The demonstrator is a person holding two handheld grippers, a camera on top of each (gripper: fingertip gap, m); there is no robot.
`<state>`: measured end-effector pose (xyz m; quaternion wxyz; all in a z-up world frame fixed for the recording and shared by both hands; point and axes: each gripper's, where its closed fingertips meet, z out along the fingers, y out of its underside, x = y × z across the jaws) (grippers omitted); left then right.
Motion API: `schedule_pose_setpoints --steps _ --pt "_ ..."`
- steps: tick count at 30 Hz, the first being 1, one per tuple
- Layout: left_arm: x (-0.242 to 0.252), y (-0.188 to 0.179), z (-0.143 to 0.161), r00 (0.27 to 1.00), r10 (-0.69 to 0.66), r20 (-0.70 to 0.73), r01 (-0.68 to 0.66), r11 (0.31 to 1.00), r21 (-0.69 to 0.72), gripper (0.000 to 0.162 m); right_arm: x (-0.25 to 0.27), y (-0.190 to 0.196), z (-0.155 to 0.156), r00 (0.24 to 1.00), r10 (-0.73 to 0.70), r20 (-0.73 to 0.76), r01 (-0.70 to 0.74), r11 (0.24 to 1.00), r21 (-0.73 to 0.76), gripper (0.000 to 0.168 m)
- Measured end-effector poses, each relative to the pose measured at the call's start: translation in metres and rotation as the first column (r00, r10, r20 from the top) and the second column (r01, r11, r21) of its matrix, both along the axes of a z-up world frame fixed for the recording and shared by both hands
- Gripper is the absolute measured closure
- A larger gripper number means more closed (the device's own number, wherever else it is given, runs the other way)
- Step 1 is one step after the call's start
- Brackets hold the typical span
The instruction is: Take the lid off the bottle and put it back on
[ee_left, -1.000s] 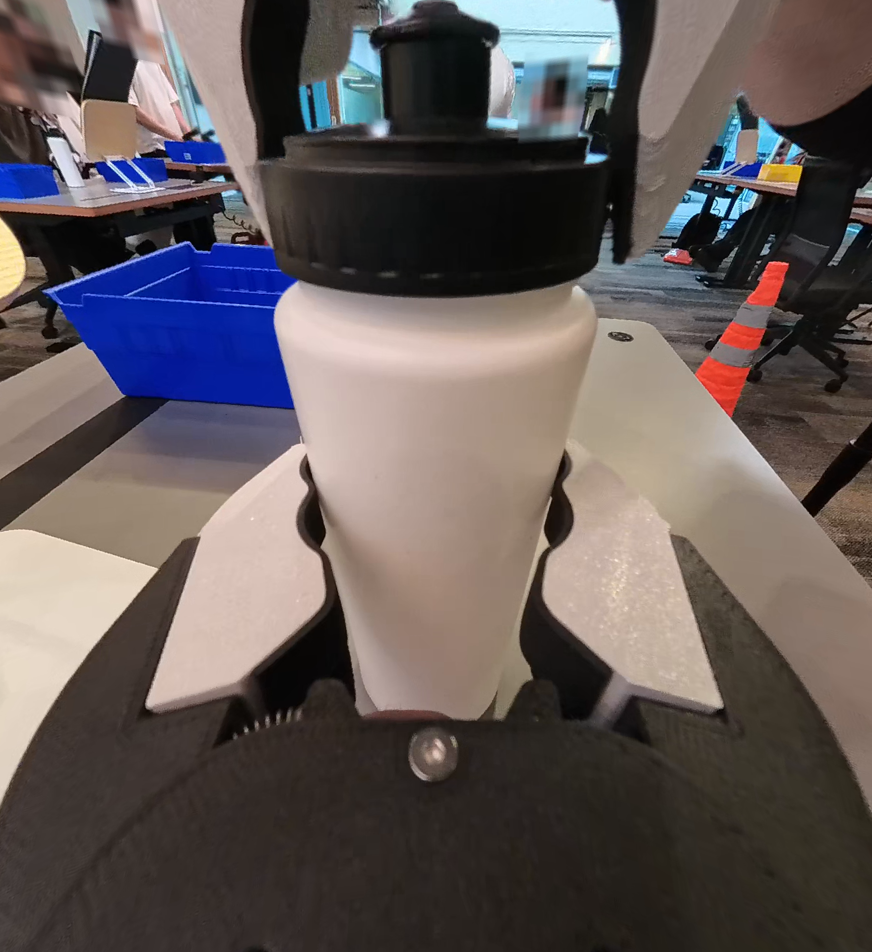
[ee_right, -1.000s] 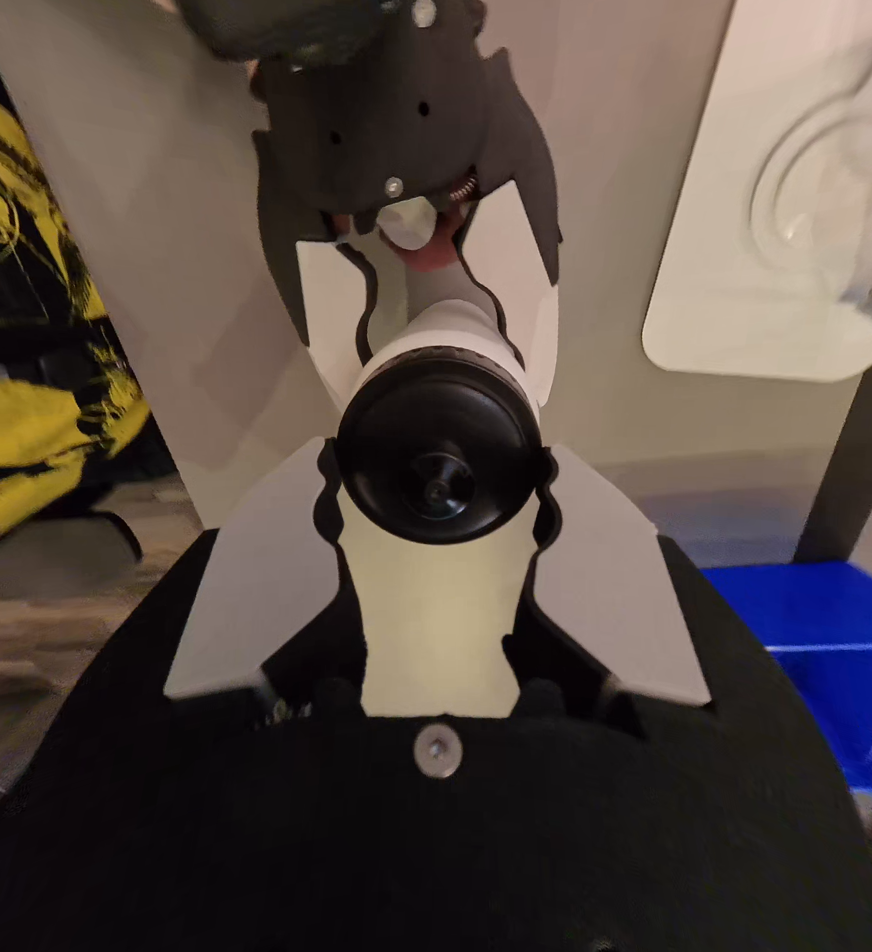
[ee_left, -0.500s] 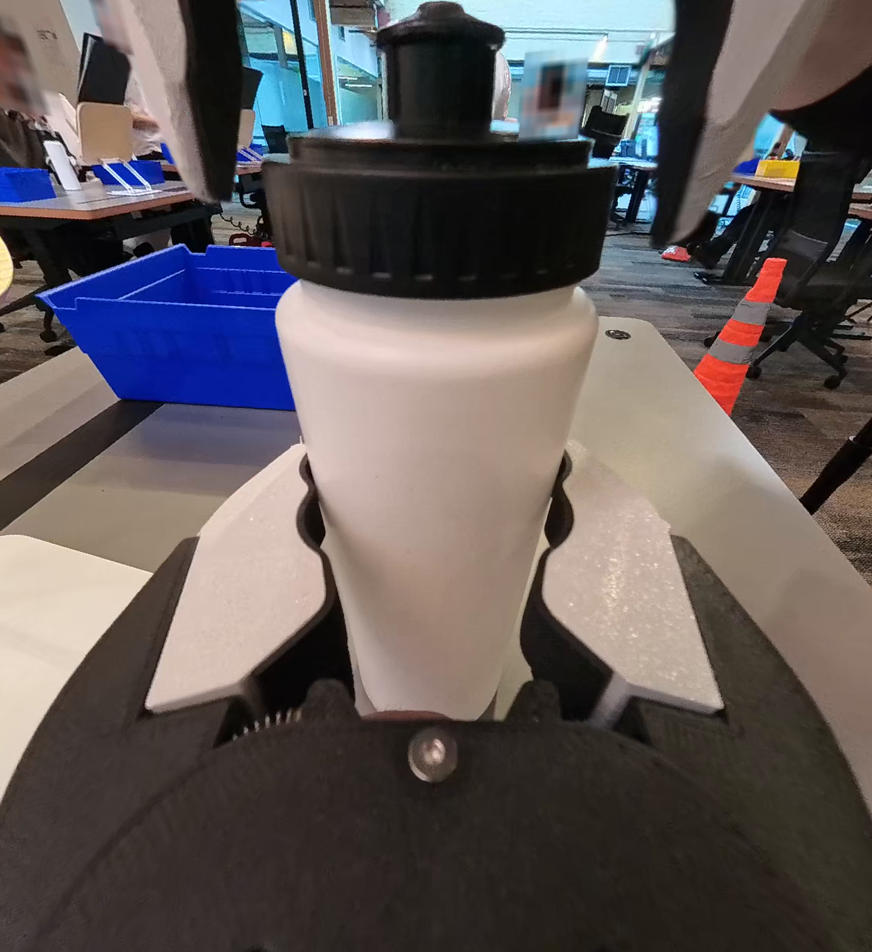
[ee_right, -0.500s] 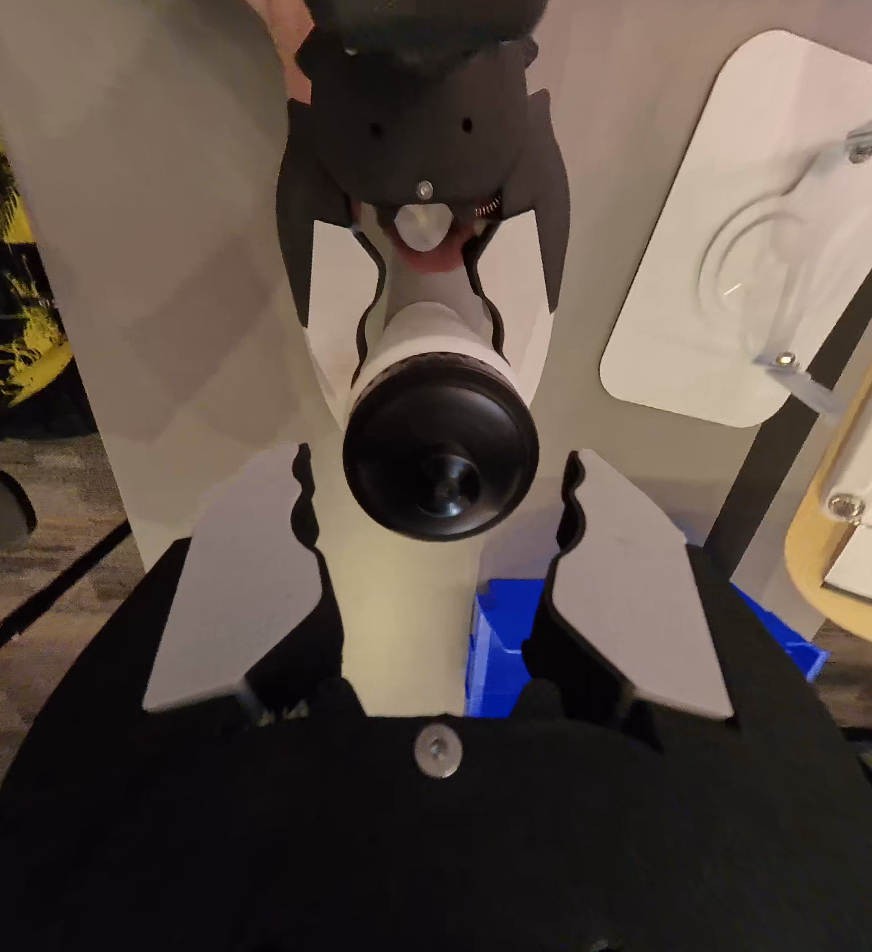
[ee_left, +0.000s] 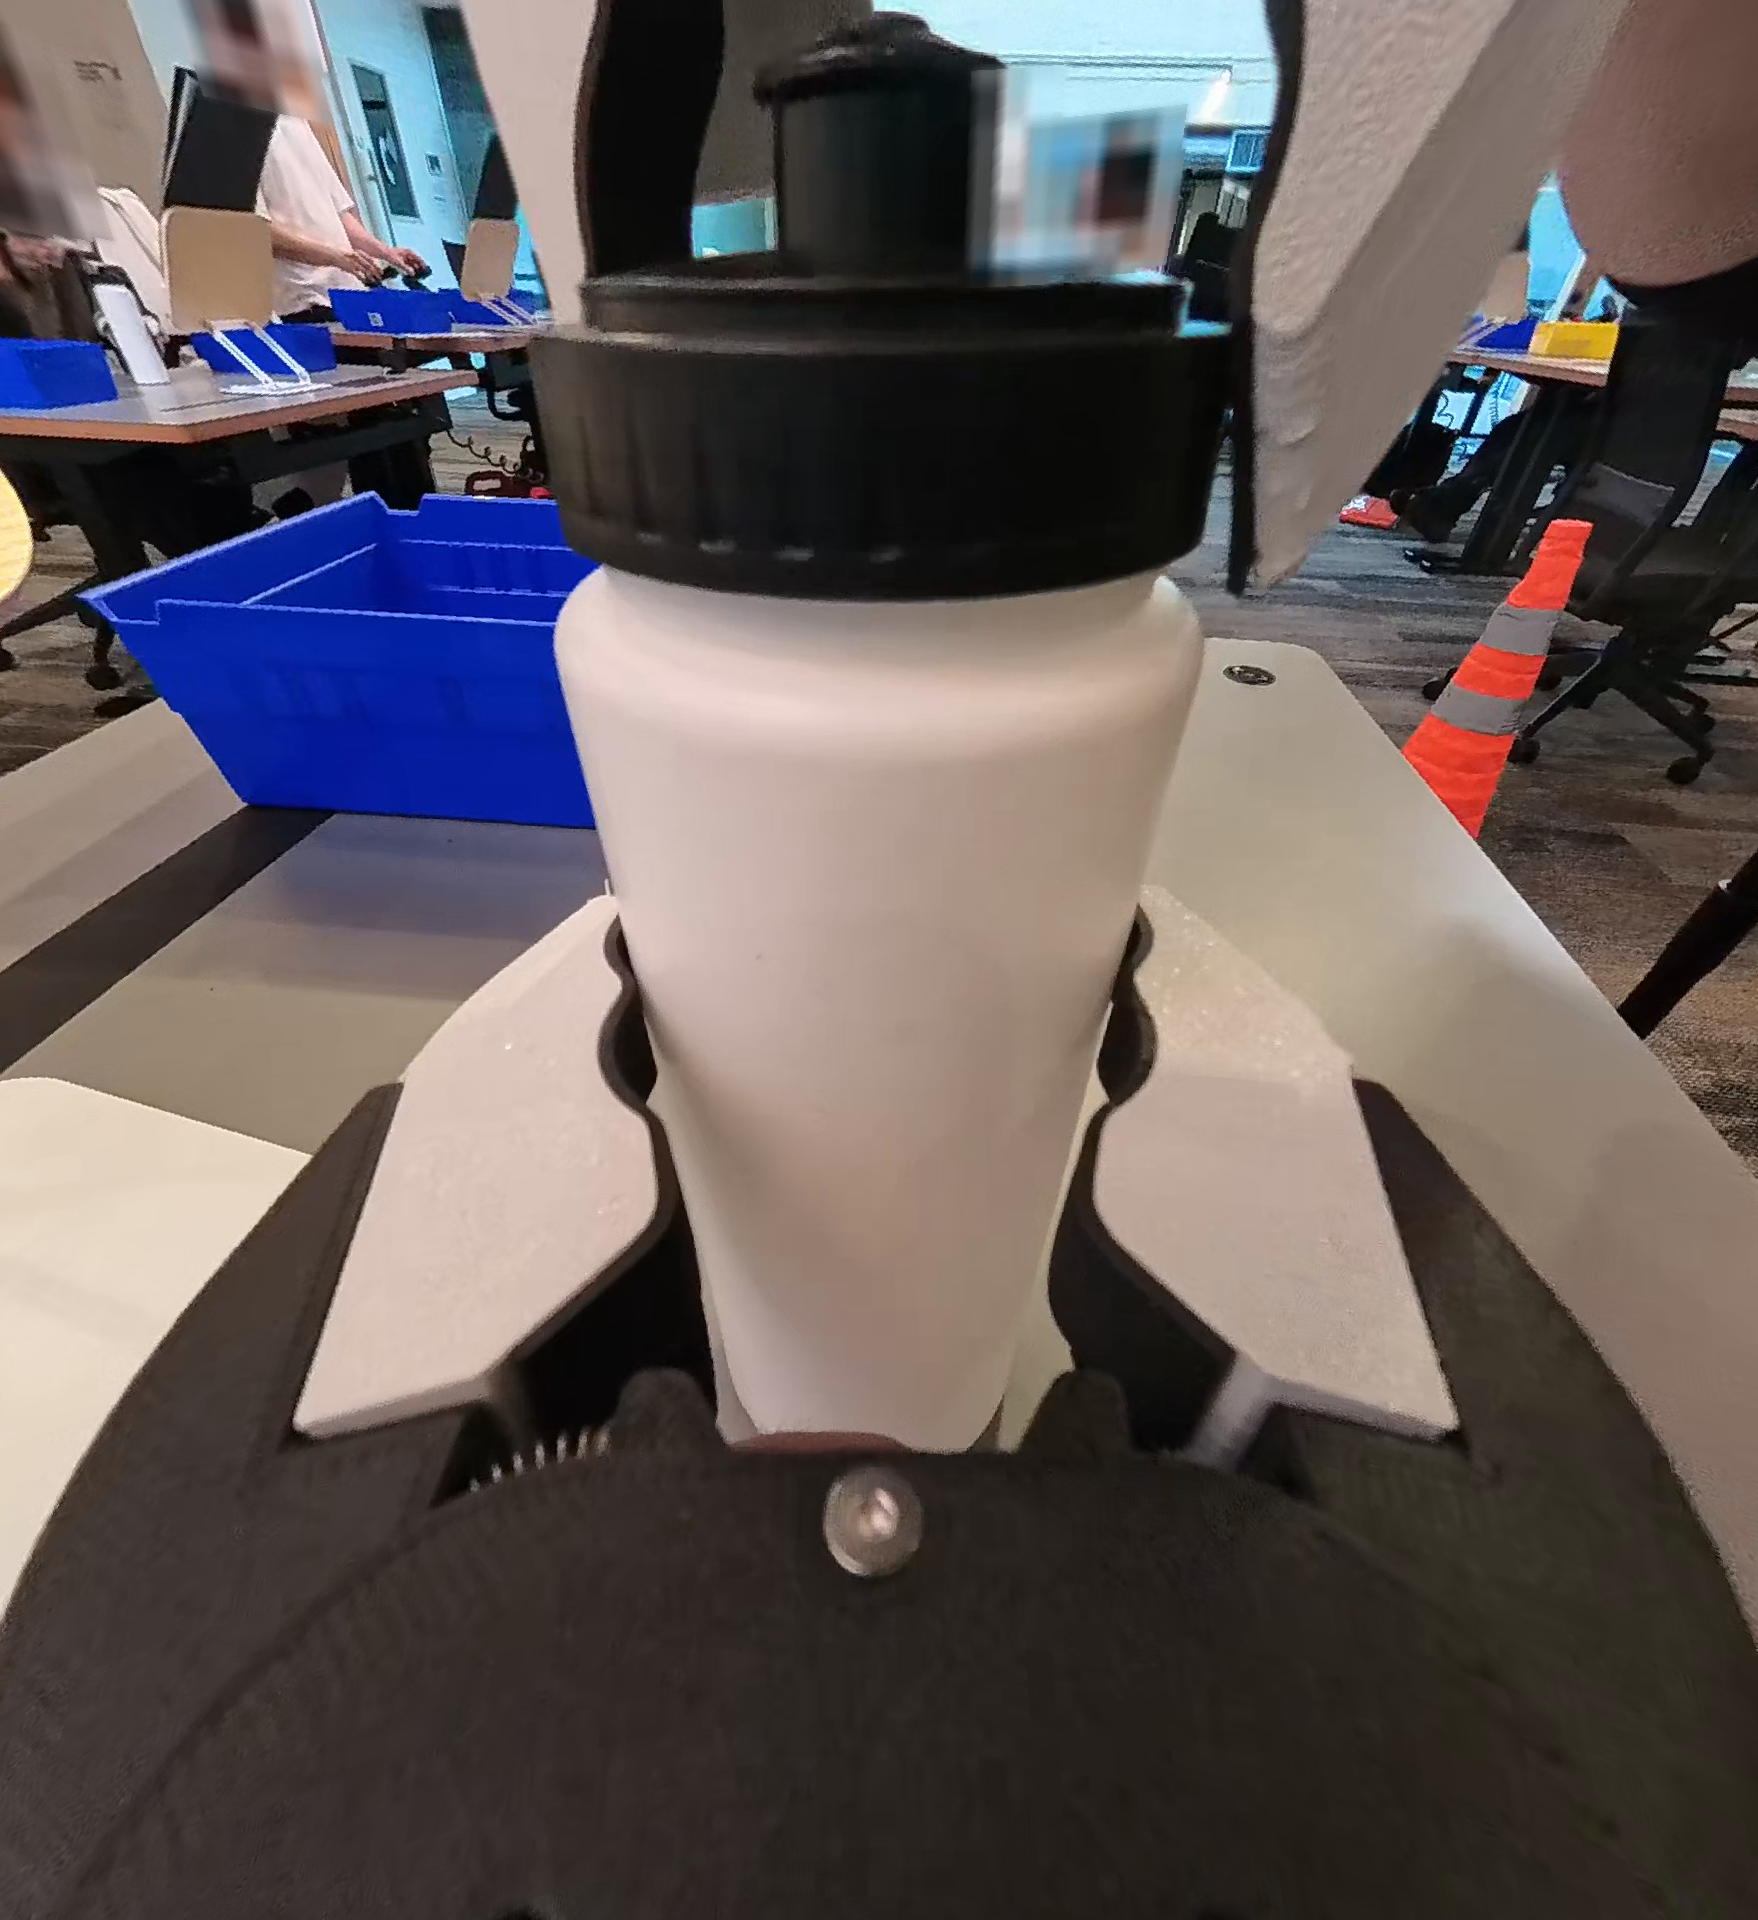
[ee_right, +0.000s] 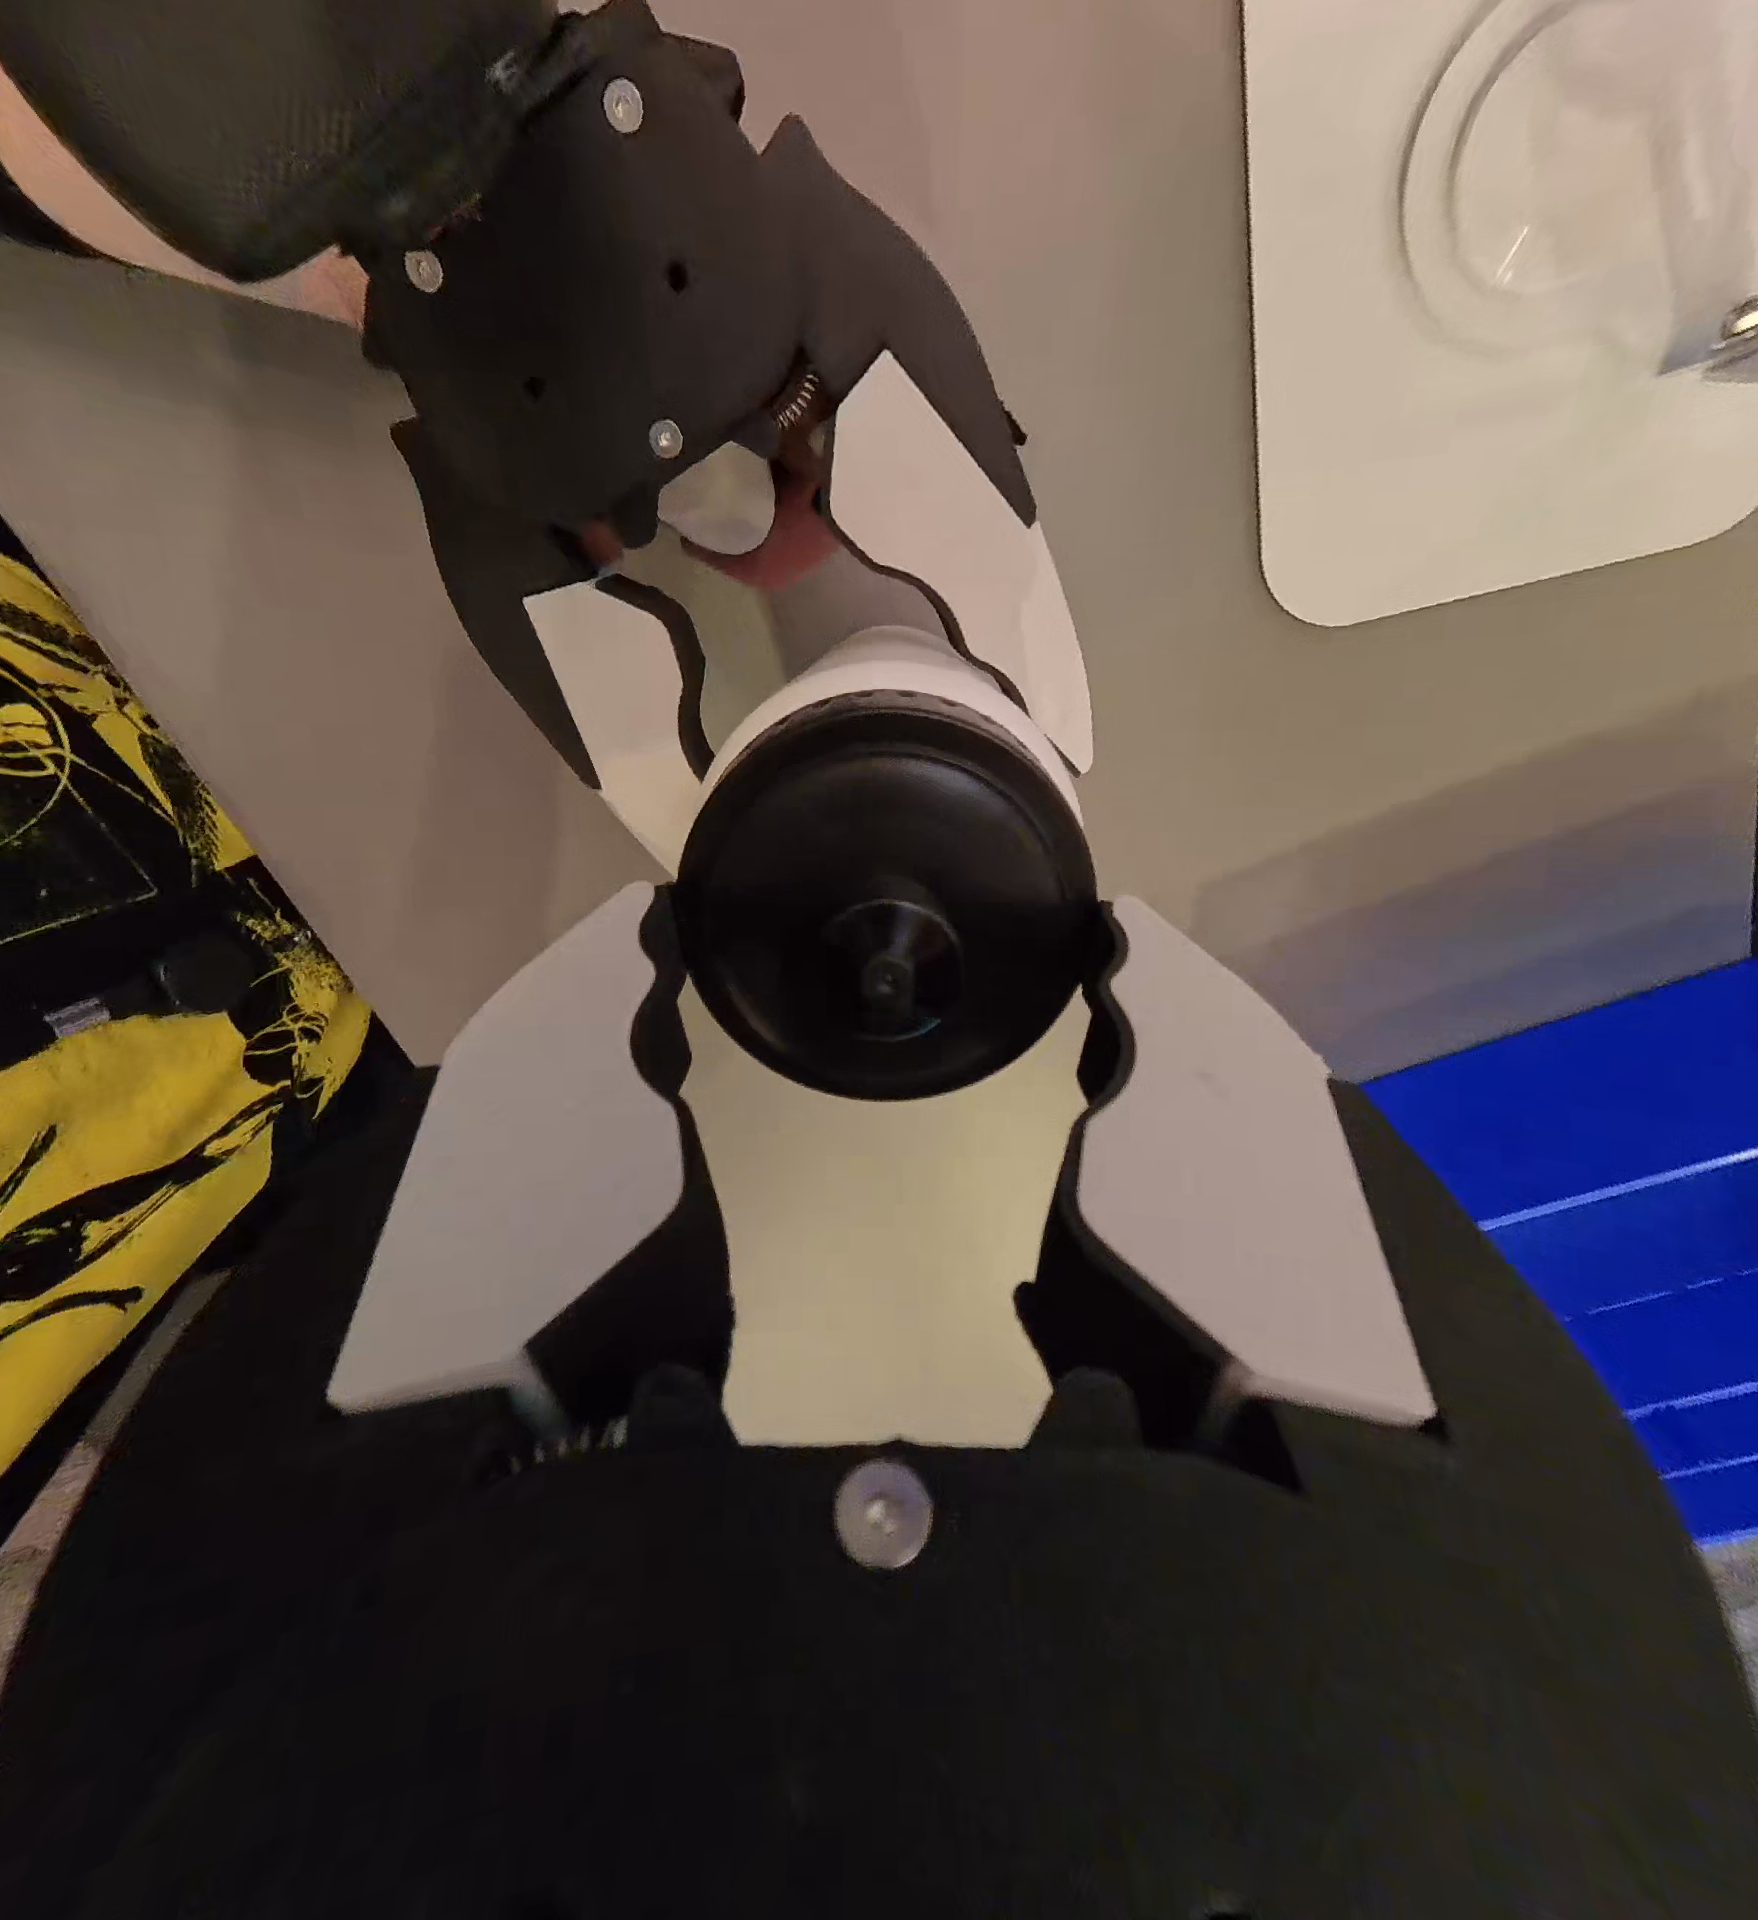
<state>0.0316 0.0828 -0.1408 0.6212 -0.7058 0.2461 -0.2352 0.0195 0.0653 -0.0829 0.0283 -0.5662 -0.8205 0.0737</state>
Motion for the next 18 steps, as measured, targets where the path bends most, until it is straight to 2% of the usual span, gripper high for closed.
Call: schedule_pose_setpoints --steps 7,11,14,18 --pt "0.002 -0.001 0.000 1.000 -0.004 -0.005 0.004 1.000 0.001 0.077 -0.001 0.000 0.011 0.987 0.159 -0.009 -0.159 0.987 -0.023 0.090" --pt "0.002 0.000 0.000 1.000 -0.007 -0.002 0.007 1.000 0.002 0.077 0.006 0.000 0.000 0.982 0.156 0.107 -0.153 0.987 -0.039 0.094" --pt "0.002 -0.001 0.000 1.000 -0.006 -0.003 0.006 1.000 0.002 0.077 0.007 0.000 -0.002 0.973 0.186 0.136 -0.182 0.982 -0.041 0.093" --pt "0.002 -0.001 0.000 1.000 -0.011 -0.003 0.011 1.000 0.003 0.077 0.008 0.002 -0.002 0.934 0.334 0.131 -0.335 0.942 -0.015 0.093"
